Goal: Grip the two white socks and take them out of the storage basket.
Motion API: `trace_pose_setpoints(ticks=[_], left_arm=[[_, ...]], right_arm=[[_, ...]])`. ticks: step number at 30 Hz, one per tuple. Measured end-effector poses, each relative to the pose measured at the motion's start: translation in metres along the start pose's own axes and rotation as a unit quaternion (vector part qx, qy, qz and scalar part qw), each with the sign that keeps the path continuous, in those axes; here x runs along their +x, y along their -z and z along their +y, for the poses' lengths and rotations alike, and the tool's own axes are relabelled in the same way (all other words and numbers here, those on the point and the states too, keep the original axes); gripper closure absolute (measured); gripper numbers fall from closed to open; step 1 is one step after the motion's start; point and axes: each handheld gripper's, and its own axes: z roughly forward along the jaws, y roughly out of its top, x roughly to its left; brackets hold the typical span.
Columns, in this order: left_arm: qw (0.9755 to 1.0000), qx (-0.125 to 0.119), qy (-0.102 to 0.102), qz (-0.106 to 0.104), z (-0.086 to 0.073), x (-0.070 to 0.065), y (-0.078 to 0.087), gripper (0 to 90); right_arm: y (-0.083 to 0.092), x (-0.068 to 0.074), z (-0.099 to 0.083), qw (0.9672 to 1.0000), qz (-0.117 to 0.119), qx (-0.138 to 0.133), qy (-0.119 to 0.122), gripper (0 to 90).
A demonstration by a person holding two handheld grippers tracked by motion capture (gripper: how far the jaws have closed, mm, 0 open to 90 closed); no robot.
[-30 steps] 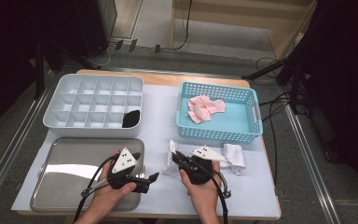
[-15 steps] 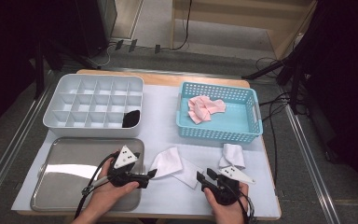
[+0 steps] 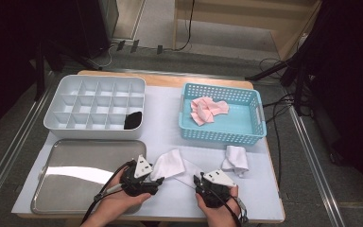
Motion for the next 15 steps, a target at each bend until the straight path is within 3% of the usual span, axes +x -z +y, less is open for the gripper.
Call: trace_pose_setpoints(ticks=[5, 6, 8, 9, 15], left_arm=[[0.9996, 0.000, 0.017, 0.023, 0.001, 0.002, -0.001, 65.5], [0.9995, -0.001, 0.024, 0.022, 0.001, 0.003, -0.001, 72.4], [0.9992, -0.004, 0.039, -0.001, 0.001, 0.007, 0.001, 81.4], [0.9988, -0.012, 0.047, -0.010, 0.002, 0.010, 0.003, 82.3], [0.9982, -0.025, 0.050, -0.024, 0.001, 0.020, 0.011, 83.4]], right_arm=[[0.001, -0.007, 0.001, 0.9994, 0.031, 0.002, -0.016, 81.8], [0.003, -0.009, 0.002, 0.9993, 0.034, -0.001, -0.015, 81.8], [0.008, -0.015, 0.002, 0.9992, 0.032, -0.004, -0.022, 81.8], [0.009, -0.018, 0.002, 0.9992, 0.031, -0.006, -0.025, 81.8], [0.026, -0.055, -0.001, 0.9980, 0.022, -0.013, -0.058, 81.7]])
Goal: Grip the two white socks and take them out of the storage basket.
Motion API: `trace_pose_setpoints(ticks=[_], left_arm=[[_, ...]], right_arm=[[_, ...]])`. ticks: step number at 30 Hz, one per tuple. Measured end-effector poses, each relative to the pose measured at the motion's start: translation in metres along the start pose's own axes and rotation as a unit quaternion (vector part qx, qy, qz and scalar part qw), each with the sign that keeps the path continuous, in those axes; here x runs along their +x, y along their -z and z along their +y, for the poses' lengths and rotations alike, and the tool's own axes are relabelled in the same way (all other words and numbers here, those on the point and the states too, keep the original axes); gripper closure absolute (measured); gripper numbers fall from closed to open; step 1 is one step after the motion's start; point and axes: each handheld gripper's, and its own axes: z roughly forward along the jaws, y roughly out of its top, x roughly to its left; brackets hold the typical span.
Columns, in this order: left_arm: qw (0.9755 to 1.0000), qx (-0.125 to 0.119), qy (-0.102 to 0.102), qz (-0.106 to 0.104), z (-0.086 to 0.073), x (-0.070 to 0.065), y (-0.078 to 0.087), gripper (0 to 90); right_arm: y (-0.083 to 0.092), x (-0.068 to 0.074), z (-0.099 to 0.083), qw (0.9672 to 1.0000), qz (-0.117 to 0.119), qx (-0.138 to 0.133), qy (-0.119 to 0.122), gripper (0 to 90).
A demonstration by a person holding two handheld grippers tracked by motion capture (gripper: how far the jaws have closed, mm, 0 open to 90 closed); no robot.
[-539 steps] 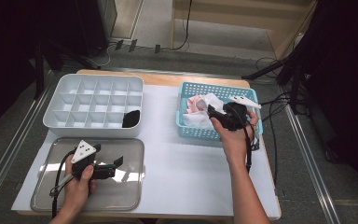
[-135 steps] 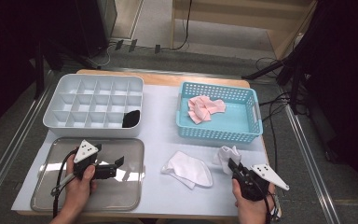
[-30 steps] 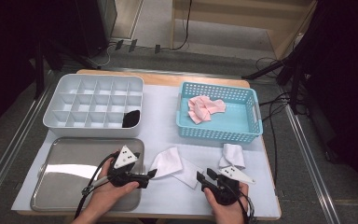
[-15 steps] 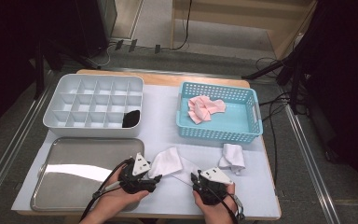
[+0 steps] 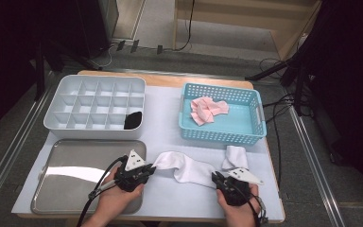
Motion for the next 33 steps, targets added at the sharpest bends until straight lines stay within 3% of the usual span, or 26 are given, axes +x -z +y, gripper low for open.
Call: trace_pose_setpoints(ticks=[3, 5, 11, 12, 15, 17, 19, 21, 22, 24, 29, 33], left_arm=[[0.9999, 0.002, -0.008, -0.009, -0.001, 0.000, 0.001, 83.5], [0.9996, 0.007, -0.011, -0.026, -0.001, -0.001, 0.000, 83.6], [0.9972, 0.018, -0.028, -0.067, -0.001, -0.015, -0.004, 83.3], [0.9972, 0.016, -0.030, -0.066, -0.001, -0.016, -0.004, 81.4], [0.9981, 0.007, -0.025, -0.056, 0.000, -0.016, -0.003, 64.0], [0.9984, -0.007, -0.010, -0.054, 0.001, -0.012, 0.000, 55.6], [0.9982, -0.021, 0.003, -0.056, 0.002, -0.007, 0.004, 53.0], [0.9973, -0.031, 0.020, -0.063, 0.003, -0.002, 0.006, 52.2], [0.9972, -0.027, 0.021, -0.067, 0.003, -0.001, 0.005, 52.5], [0.9984, -0.011, 0.015, -0.054, 0.001, -0.004, 0.002, 54.3], [0.9997, 0.019, 0.000, -0.017, -0.001, -0.011, -0.007, 66.6], [0.9989, 0.032, 0.003, -0.033, -0.002, -0.010, -0.010, 86.6]], right_arm=[[0.008, -0.015, 0.001, 1.0000, 0.003, 0.002, -0.004, 81.6], [0.014, -0.023, 0.001, 1.0000, 0.004, 0.005, -0.005, 81.6], [0.031, -0.039, -0.002, 0.9995, -0.017, 0.025, 0.012, 82.0], [0.032, -0.042, -0.003, 0.9991, -0.024, 0.030, 0.017, 81.5], [0.034, -0.046, -0.007, 0.9985, -0.050, 0.015, 0.016, 71.4], [0.038, -0.046, -0.008, 0.9993, -0.036, 0.000, -0.005, 67.2], [0.042, -0.044, -0.010, 0.9993, -0.033, -0.012, -0.012, 65.3], [0.045, -0.041, -0.013, 0.9989, -0.044, -0.014, -0.009, 63.0], [0.046, -0.040, -0.016, 0.9986, -0.048, -0.015, -0.014, 60.9], [0.044, -0.040, -0.023, 0.9981, -0.056, 0.001, -0.025, 58.6], [0.037, -0.034, -0.027, 0.9976, -0.064, 0.026, 0.000, 69.6], [0.040, -0.039, -0.026, 0.9983, -0.050, 0.028, -0.007, 82.8]])
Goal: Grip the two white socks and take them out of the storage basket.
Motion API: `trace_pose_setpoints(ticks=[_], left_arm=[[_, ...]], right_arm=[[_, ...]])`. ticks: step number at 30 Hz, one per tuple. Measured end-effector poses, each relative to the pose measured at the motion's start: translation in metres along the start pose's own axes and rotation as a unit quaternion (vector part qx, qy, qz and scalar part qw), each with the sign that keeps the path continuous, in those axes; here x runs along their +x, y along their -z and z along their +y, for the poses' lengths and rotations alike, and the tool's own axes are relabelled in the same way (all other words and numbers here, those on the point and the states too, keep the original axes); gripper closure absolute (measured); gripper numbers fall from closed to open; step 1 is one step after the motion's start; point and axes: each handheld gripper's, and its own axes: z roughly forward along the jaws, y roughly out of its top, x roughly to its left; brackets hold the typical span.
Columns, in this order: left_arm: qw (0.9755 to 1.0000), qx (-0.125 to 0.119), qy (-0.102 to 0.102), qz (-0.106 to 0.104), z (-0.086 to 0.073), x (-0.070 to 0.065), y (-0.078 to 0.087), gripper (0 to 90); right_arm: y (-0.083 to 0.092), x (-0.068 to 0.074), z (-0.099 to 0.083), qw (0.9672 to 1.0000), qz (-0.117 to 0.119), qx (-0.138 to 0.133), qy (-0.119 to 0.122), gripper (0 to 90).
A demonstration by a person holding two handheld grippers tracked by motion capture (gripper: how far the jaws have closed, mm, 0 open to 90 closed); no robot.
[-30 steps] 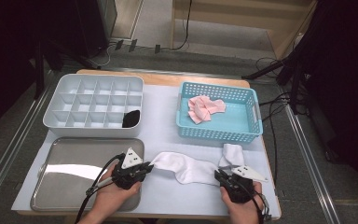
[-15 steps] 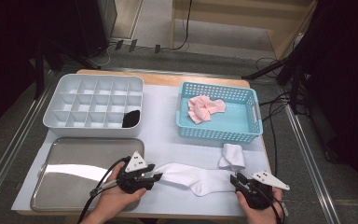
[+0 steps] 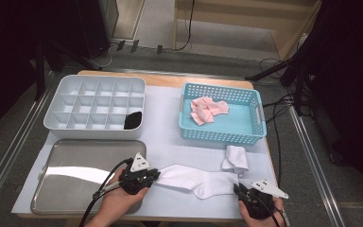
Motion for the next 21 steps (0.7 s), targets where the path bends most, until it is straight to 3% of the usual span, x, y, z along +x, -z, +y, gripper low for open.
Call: trace_pose_setpoints(ticks=[2, 5, 9, 10, 11, 12, 16, 21], left_arm=[[0.9999, 0.003, -0.004, -0.008, 0.000, 0.001, 0.002, 88.3], [0.9995, 0.013, -0.009, -0.027, -0.002, 0.002, 0.006, 88.9], [0.9989, 0.017, -0.011, -0.043, -0.003, 0.002, 0.006, 88.9], [0.9990, 0.011, -0.013, -0.041, -0.003, 0.002, 0.006, 88.2], [0.9990, 0.007, -0.011, -0.042, -0.003, 0.002, 0.006, 85.6], [0.9993, 0.001, -0.011, -0.036, -0.003, 0.002, 0.007, 82.0], [0.9994, -0.013, -0.003, -0.033, -0.002, 0.004, 0.009, 70.2], [0.9996, -0.007, -0.005, -0.027, -0.003, 0.004, 0.007, 72.8]], right_arm=[[0.003, -0.005, 0.001, 0.9999, 0.014, 0.003, -0.008, 84.0], [0.009, -0.012, 0.001, 0.9998, 0.015, 0.009, -0.012, 84.8], [0.011, -0.014, 0.004, 0.9998, -0.007, 0.020, 0.007, 83.5], [0.010, -0.013, 0.004, 0.9996, -0.014, 0.019, 0.012, 78.4], [0.009, -0.011, 0.004, 0.9990, -0.037, 0.012, 0.020, 71.4], [0.008, -0.010, 0.004, 0.9989, -0.041, 0.006, 0.019, 69.5], [0.013, 0.000, 0.005, 0.9990, -0.010, -0.045, 0.002, 65.3], [0.002, 0.037, 0.006, 0.9946, 0.088, -0.055, 0.004, 65.8]])
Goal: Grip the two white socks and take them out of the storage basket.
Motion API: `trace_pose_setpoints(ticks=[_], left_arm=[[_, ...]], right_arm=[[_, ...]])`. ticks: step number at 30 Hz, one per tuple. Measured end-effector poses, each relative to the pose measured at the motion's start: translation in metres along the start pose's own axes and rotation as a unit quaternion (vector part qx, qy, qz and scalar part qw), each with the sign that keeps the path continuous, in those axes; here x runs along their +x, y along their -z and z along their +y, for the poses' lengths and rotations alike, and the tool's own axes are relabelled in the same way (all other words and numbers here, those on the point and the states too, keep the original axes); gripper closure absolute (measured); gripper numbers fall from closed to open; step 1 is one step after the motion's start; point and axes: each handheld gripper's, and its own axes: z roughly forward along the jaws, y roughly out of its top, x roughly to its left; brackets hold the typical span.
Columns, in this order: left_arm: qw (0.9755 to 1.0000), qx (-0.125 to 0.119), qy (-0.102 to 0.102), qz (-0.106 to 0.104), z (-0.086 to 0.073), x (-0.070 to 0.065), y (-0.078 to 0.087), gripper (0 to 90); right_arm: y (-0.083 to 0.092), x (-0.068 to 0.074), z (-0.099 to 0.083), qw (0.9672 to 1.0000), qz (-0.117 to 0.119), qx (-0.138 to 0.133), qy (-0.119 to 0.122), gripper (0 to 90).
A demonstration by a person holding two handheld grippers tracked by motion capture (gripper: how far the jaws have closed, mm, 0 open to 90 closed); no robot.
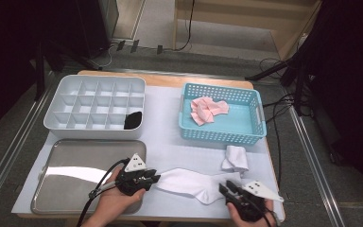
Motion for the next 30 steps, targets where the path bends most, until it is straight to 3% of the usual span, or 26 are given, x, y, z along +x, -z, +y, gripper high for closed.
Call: trace_pose_setpoints(ticks=[2, 4, 7, 9, 12, 13, 18, 21, 24, 26, 28, 30], left_arm=[[1.0000, 0.003, 0.000, 0.000, 0.000, 0.000, -0.001, 74.5], [1.0000, 0.005, 0.000, 0.002, -0.001, 0.000, -0.002, 76.0], [1.0000, 0.007, 0.003, -0.002, -0.001, 0.001, -0.003, 78.7], [1.0000, 0.007, 0.006, -0.002, 0.000, 0.001, -0.003, 80.0], [0.9999, 0.008, 0.006, -0.003, -0.001, 0.000, -0.004, 80.8], [0.9999, 0.010, 0.004, -0.002, -0.001, 0.000, -0.004, 81.4], [1.0000, 0.009, 0.001, -0.004, -0.001, -0.001, -0.003, 84.3], [0.9999, 0.009, 0.001, -0.008, 0.000, -0.001, -0.002, 83.6], [1.0000, 0.003, 0.004, -0.007, 0.000, 0.000, 0.000, 78.4], [0.9999, -0.002, 0.006, -0.011, 0.000, 0.002, 0.001, 74.4], [0.9998, -0.006, 0.012, -0.014, 0.001, 0.003, 0.002, 73.3], [0.9999, -0.003, 0.012, -0.012, 0.001, 0.003, 0.001, 74.8]], right_arm=[[-0.010, 0.017, -0.002, 0.9995, 0.027, 0.009, 0.013, 65.5], [-0.021, 0.032, -0.004, 0.9988, 0.029, 0.020, 0.035, 61.5], [-0.036, 0.045, -0.011, 0.9952, -0.009, 0.045, 0.087, 64.0], [-0.038, 0.046, -0.015, 0.9939, -0.018, 0.040, 0.101, 68.7], [-0.036, 0.044, -0.016, 0.9931, -0.027, 0.039, 0.107, 87.0], [-0.035, 0.043, -0.016, 0.9933, -0.026, 0.042, 0.104, 88.9], [-0.027, 0.035, -0.013, 0.9942, 0.017, 0.070, 0.079, 90.0], [-0.021, 0.032, -0.013, 0.9928, 0.037, 0.082, 0.079, 89.7], [-0.014, 0.026, -0.006, 0.9953, 0.055, 0.048, 0.065, 78.3], [-0.006, 0.018, 0.003, 0.9978, 0.044, 0.011, 0.049, 71.9], [0.001, 0.006, 0.014, 0.9989, 0.009, -0.019, 0.041, 68.7], [0.006, -0.009, 0.028, 0.9971, -0.051, -0.049, 0.028, 61.4]])
